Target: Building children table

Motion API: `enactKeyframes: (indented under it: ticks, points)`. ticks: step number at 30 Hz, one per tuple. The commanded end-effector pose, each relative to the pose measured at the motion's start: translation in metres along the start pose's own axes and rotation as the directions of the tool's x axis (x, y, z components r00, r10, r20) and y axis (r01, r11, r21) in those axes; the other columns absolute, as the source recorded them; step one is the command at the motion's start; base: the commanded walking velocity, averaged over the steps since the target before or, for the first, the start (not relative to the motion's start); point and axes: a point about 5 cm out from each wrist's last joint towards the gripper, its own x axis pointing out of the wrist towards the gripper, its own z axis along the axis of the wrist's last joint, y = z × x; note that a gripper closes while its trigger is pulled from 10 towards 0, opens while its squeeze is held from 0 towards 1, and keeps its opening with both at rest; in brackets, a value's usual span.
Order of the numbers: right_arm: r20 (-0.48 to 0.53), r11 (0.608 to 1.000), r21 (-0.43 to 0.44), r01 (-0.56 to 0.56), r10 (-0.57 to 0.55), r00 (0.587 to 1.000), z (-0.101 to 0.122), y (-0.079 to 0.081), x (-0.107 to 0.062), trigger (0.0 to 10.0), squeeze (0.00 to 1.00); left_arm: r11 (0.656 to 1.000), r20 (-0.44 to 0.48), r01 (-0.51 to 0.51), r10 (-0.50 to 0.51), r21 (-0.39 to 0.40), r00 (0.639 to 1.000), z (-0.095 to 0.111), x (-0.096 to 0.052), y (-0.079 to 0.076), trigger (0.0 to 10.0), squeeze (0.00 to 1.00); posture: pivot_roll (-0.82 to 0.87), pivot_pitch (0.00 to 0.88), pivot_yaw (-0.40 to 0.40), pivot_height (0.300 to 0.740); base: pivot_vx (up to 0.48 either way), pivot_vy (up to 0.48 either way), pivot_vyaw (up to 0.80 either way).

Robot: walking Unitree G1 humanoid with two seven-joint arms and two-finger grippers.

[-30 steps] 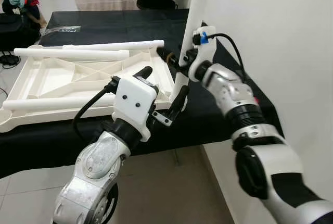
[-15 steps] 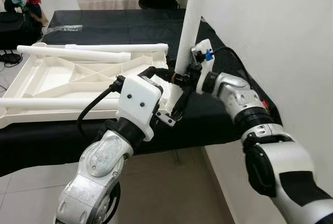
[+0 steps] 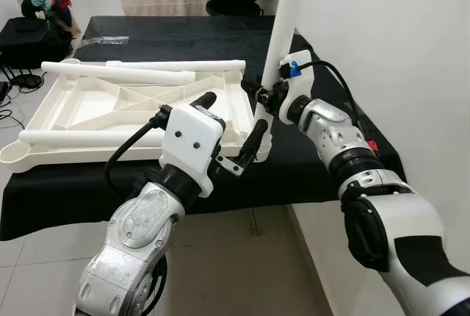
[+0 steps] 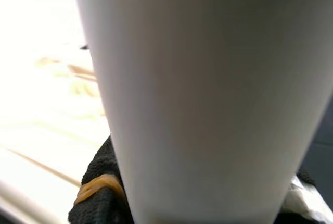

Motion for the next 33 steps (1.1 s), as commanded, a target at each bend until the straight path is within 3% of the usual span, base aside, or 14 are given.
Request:
enactKeyframes:
  ticks: [1, 2, 3, 4, 5, 8, 12, 14, 15, 19, 20, 26, 31, 33]
  points:
    - [-0.046, 0.99, -0.023, 0.139, -0.14, 0.989, -0.005, -0.011, -0.003, 0.0, 0.0, 1.0, -0.008, 0.013, -0.013, 0.01, 1.0, -0.001, 0.001, -0.002, 10.0, 0.0, 0.07, 0.146, -0.096, 0.74, 0.0, 0.0, 0.0]
    - [-0.046, 0.99, -0.023, 0.139, -0.14, 0.989, -0.005, -0.011, -0.003, 0.0, 0.0, 1.0, -0.008, 0.013, -0.013, 0.01, 1.0, -0.001, 0.001, -0.002, 10.0, 0.0, 0.07, 0.146, -0.096, 0.74, 0.0, 0.0, 0.0]
    - [-0.051, 0.962, -0.009, 0.272, -0.272, 0.961, -0.009, -0.012, -0.003, 0.0, 0.0, 1.0, -0.009, 0.017, -0.017, 0.009, 1.0, -0.002, 0.001, -0.003, 10.0, 0.0, 0.06, 0.148, -0.095, 0.74, 0.0, 0.0, 0.0]
    - [-0.03, 0.91, 0.03, 0.413, -0.412, 0.911, -0.016, 0.0, -0.002, 0.0, 0.0, 1.0, -0.011, 0.021, -0.021, 0.008, 1.0, -0.002, 0.002, -0.003, 10.0, 0.0, 0.05, 0.153, -0.09, 0.74, 0.0, 0.0, 0.0]
    - [-0.03, 0.91, 0.03, 0.413, -0.412, 0.911, -0.016, 0.0, -0.002, 0.0, 0.0, 1.0, -0.011, 0.021, -0.021, 0.008, 1.0, -0.002, 0.002, -0.003, 10.0, 0.0, 0.05, 0.153, -0.09, 0.74, 0.0, 0.0, 0.0]
    - [-0.013, 0.813, 0.128, 0.568, -0.572, 0.82, -0.023, 0.029, -0.003, 0.0, 0.0, 1.0, -0.012, 0.02, -0.02, 0.01, 1.0, -0.003, 0.003, -0.004, 10.0, 0.0, 0.07, 0.151, -0.095, 0.74, 0.0, 0.0, 0.0]
    - [0.0, 0.831, 0.135, 0.539, -0.544, 0.839, -0.021, 0.043, 0.001, 0.0, 0.0, 1.0, -0.012, 0.016, -0.016, 0.011, 1.0, -0.002, 0.004, -0.003, 10.0, 0.0, 0.07, 0.152, -0.101, 0.74, 0.0, 0.0, 0.0]
    - [0.057, 0.88, 0.168, 0.444, -0.458, 0.887, -0.012, 0.055, 0.008, 0.3, 0.0, 1.0, -0.013, 0.011, -0.01, 0.011, 1.0, -0.002, 0.003, -0.002, 10.0, 0.0, 0.07, 0.152, -0.103, 0.74, 0.0, 0.0, 0.0]
    - [0.126, 0.912, 0.147, 0.382, -0.401, 0.907, -0.003, 0.058, 0.009, 10.0, 0.0, 1.0, -0.018, 0.013, -0.013, 0.01, 1.0, -0.003, 0.002, -0.002, 10.0, 0.0, 0.06, 0.154, -0.102, 0.74, 0.0, 0.0, 0.0]
    - [0.211, 0.949, 0.144, 0.281, -0.307, 0.928, 0.011, 0.059, 0.011, 10.0, 0.0, 1.0, -0.025, 0.022, -0.022, 0.01, 0.999, -0.005, 0.001, -0.004, 10.0, 0.0, 0.06, 0.154, -0.101, 0.74, 0.0, 0.0, 0.0]
    - [0.221, 0.959, 0.129, 0.254, -0.278, 0.935, 0.014, 0.058, 0.01, 10.0, 1.0, 1.0, -0.026, 0.025, -0.024, 0.009, 0.999, -0.005, 0.0, -0.004, 10.0, 0.0, 0.06, 0.154, -0.1, 0.74, 0.0, 0.0, 0.0]
    - [0.219, 0.97, 0.129, 0.207, -0.231, 0.948, 0.018, 0.043, 0.008, 10.0, 1.0, 1.0, -0.026, 0.023, -0.022, 0.01, 0.999, -0.005, 0.001, -0.004, 10.0, 0.0, 0.06, 0.151, -0.102, 0.74, 0.0, 0.0, 0.0]
    - [0.223, 0.987, 0.117, -0.107, 0.079, 0.972, 0.03, 0.015, -0.003, 10.0, 1.0, 1.0, -0.031, 0.016, -0.016, 0.022, 0.999, -0.007, 0.001, -0.002, 10.0, 0.0, 0.05, 0.156, -0.105, 0.74, 0.0, 0.0, 0.0]
    - [0.185, 0.983, 0.114, -0.141, 0.119, 0.976, 0.028, 0.006, -0.005, 10.0, 1.0, 1.0, -0.031, 0.015, -0.014, 0.024, 0.999, -0.007, 0.001, -0.001, 10.0, 0.0, 0.05, 0.153, -0.107, 0.74, 0.0, 0.0, 0.0]
